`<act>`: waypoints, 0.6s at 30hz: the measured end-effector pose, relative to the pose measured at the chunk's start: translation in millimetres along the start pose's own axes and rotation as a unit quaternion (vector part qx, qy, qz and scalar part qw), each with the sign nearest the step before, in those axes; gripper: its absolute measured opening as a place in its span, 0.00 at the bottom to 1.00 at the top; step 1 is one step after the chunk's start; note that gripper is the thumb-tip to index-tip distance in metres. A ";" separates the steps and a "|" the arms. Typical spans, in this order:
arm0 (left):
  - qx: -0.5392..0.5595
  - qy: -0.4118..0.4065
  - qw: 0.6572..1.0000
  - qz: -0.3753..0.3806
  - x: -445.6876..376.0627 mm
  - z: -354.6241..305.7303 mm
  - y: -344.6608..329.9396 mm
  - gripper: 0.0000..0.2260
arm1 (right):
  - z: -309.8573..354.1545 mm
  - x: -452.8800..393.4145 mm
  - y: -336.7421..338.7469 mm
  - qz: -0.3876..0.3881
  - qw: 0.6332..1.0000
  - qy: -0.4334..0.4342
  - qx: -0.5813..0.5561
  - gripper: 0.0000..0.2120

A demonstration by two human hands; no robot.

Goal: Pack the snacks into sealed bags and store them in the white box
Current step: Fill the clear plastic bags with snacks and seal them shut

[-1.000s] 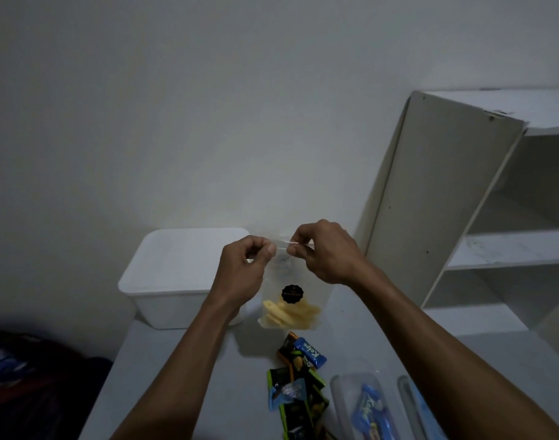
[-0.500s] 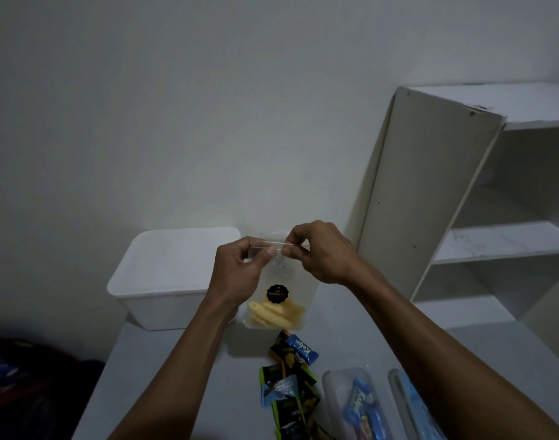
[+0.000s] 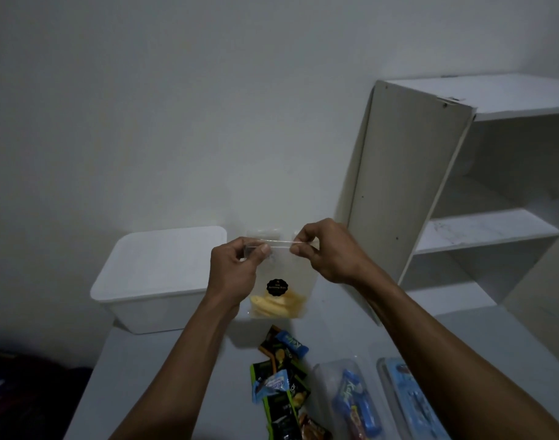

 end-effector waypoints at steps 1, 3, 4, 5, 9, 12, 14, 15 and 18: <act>0.005 0.003 1.000 -0.005 -0.1 1.7 1.3 0.06 | -0.4 -0.2 -0.6 0.005 1.000 0.002 -0.006 0.06; 0.016 0.007 1.000 -0.019 -2.7 5.4 7.9 0.04 | 0.2 0.9 -1.1 0.017 1.000 0.004 -0.026 0.05; 0.019 0.009 1.000 -0.021 -4.6 7.0 10.9 0.03 | -0.7 0.7 0.4 0.016 0.999 0.005 -0.032 0.05; 0.018 0.009 1.000 -0.018 -5.9 8.4 12.4 0.02 | -2.0 0.4 3.0 0.010 0.999 0.006 -0.031 0.06; 0.014 0.013 1.000 0.000 -5.3 9.3 13.7 0.02 | -1.9 -0.6 3.3 0.004 1.000 0.002 -0.015 0.06; -0.005 0.003 1.000 0.019 -8.7 2.8 16.2 0.04 | 2.9 -2.2 0.1 0.022 1.000 0.011 -0.013 0.06; -0.039 -0.004 0.999 0.030 -12.2 -0.7 17.6 0.04 | 6.1 -2.6 -0.3 0.031 0.999 0.017 -0.028 0.05; -0.052 -0.005 0.998 0.027 -13.6 -1.0 19.7 0.04 | 7.3 -2.1 -0.6 0.034 0.998 0.019 -0.040 0.04; -0.055 0.003 0.998 0.004 -14.8 2.5 26.1 0.05 | -0.5 -1.9 -1.6 0.023 0.995 -0.004 -0.094 0.06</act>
Point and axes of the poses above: each hand's wrist, its own x-axis away from the middle knuckle, its own y-axis out of the back of the hand, z = x × y, the point moved 10 cm from there along -x, towards the middle knuckle, and after that the axes turned 4 degrees about -x, right-handed, at the moved point
